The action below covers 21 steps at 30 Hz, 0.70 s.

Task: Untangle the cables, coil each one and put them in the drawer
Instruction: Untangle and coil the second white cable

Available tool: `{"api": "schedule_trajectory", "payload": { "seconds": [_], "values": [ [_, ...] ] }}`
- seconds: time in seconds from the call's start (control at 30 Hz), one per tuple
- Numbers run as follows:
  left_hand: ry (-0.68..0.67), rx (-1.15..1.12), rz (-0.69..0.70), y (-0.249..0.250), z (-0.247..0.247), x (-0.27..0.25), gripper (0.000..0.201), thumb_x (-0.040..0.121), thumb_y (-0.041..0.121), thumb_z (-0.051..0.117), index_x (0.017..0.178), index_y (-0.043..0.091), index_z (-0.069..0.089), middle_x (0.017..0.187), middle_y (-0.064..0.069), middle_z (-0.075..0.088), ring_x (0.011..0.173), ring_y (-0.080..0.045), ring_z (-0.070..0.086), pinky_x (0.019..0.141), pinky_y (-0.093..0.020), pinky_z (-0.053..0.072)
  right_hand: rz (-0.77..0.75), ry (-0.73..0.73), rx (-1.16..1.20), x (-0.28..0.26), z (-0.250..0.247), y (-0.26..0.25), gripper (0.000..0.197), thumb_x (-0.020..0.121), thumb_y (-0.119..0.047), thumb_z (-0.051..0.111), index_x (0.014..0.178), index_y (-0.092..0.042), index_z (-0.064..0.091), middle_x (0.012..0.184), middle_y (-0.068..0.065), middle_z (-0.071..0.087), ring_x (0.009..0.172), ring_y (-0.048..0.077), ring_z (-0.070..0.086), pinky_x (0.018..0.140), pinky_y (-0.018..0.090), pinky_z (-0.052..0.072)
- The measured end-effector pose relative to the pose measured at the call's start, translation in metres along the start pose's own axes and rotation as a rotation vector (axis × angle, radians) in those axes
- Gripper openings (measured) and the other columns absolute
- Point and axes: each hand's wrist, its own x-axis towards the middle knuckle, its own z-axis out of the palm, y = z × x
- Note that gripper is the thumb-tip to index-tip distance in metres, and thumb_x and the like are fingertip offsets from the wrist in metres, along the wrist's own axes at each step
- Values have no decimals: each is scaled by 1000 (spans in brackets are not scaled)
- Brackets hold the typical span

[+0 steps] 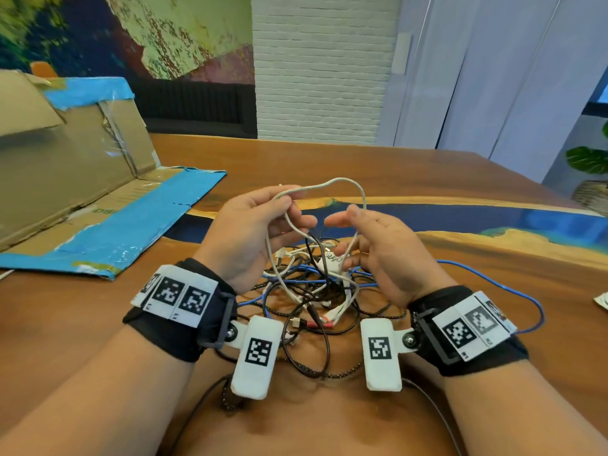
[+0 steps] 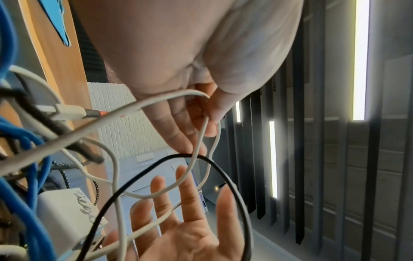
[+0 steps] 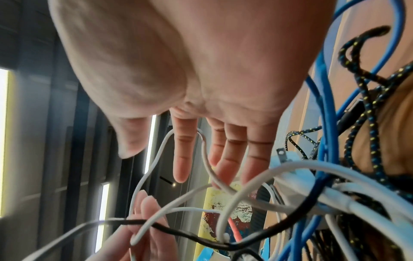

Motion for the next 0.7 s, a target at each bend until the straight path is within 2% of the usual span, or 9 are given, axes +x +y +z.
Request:
{"api": "schedule_trajectory", "payload": {
  "seconds": [0.07, 0.13, 0.2, 0.27, 0.4, 0.5, 0.6, 0.63, 0.7],
  "values": [
    [0, -9, -10, 1, 0, 0, 31, 106, 10, 42, 122, -8, 62, 72, 0, 66, 73, -21, 70, 81, -42, 57, -26, -40, -29, 1, -3, 1, 32, 88, -40, 75, 112, -18, 74, 104, -3, 69, 80, 18, 64, 67, 36, 54],
    [8, -17, -21, 2, -2, 0, 33, 106, 12, 42, 121, -6, 65, 69, 1, 55, 54, -14, 54, 65, -34, 53, -61, -52, -151, 1, -3, 4, 33, 85, -34, 77, 117, -25, 72, 104, -2, 67, 80, 17, 66, 69, 36, 55],
    [14, 24, -33, 4, -4, 1, 32, 106, 12, 42, 114, 4, 72, 66, 3, 40, 47, -9, 29, 44, -23, 33, -74, 12, -206, 2, -3, 5, 26, 93, -18, 72, 118, -24, 72, 87, 1, 66, 73, 19, 65, 69, 35, 55],
    [33, 111, -41, 4, -9, 4, 32, 105, 10, 44, 108, 10, 76, 64, 3, 36, 47, -9, 19, 40, -22, 18, -76, 94, -190, 3, -8, 3, 26, 98, -7, 63, 118, -21, 72, 70, 10, 58, 63, 22, 61, 69, 36, 55],
    [63, 163, -43, 1, -12, 6, 28, 103, 6, 51, 102, 14, 78, 66, 0, 48, 49, -11, 23, 40, -21, 19, -83, 44, -274, -1, -13, -4, 29, 96, -9, 68, 118, -25, 74, 69, 11, 47, 60, 18, 49, 66, 33, 52],
    [58, 141, -25, 3, -9, 3, 26, 103, 8, 51, 105, 13, 77, 75, -1, 61, 51, -11, 35, 42, -21, 29, -52, -78, -392, -7, -2, -7, 29, 91, -17, 75, 116, -33, 76, 83, 0, 58, 62, 7, 53, 62, 23, 48],
    [27, 134, 12, 6, -7, 0, 28, 104, 10, 49, 117, 13, 73, 95, -3, 72, 57, -14, 50, 48, -23, 41, 29, -255, -554, -10, 7, -8, 39, 89, -25, 77, 123, -43, 70, 105, -12, 71, 64, -5, 62, 65, 19, 47],
    [13, 117, 25, 7, -7, 0, 29, 105, 11, 48, 120, 14, 72, 105, -2, 74, 60, -14, 54, 50, -23, 43, 48, -316, -612, -11, 9, -8, 41, 90, -25, 77, 124, -46, 68, 106, -12, 72, 68, -5, 64, 68, 18, 49],
    [-4, 71, 48, 9, -7, -1, 30, 105, 11, 47, 125, 17, 70, 120, -1, 73, 65, -15, 61, 51, -24, 46, 46, -374, -677, -12, 11, -5, 34, 92, -24, 74, 119, -45, 71, 93, -12, 75, 68, -1, 65, 68, 18, 51]
  ]
}}
